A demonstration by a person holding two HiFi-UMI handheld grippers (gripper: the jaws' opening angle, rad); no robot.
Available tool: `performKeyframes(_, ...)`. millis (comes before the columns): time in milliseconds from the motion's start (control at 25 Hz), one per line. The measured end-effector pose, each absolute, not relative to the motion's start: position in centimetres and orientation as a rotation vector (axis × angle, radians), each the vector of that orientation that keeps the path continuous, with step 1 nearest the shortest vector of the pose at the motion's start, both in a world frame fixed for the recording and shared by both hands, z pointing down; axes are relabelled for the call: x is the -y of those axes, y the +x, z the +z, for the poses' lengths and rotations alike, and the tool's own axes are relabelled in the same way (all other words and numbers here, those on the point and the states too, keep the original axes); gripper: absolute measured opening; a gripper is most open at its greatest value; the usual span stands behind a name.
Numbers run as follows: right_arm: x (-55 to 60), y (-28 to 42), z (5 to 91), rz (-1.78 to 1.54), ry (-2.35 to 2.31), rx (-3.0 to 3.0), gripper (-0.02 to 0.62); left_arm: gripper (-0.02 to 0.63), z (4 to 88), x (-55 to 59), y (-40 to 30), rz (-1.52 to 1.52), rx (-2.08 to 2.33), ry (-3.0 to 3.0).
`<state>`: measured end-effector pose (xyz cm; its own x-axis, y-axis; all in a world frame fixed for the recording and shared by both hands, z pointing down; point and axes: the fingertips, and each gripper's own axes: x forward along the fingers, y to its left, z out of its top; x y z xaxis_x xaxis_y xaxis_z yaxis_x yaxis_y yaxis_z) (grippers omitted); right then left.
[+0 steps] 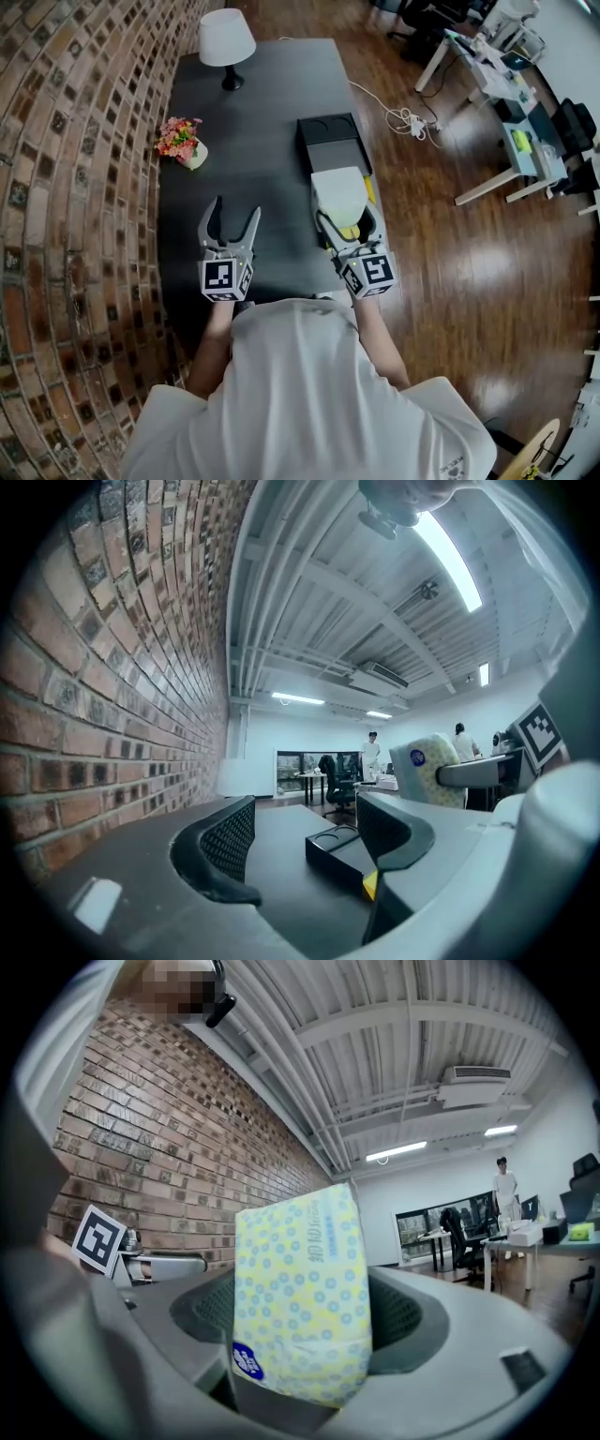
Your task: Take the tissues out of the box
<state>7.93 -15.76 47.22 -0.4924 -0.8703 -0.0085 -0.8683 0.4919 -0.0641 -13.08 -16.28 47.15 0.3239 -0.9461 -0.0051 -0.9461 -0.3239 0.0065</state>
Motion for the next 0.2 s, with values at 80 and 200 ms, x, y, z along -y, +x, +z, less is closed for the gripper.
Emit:
performKeyframes(80,15.69,7.84,47.09,-0.077,-1.568,-2.678,0.405,0.332,47.35,16.27,-13.21,-0.011,1.820,2.557)
performKeyframes(200,15.57,7.65,46.93,-0.074,-1.575,-2.677,0.405,0.330,47.43,16.25,-13.49,-0.010,1.816,2.557)
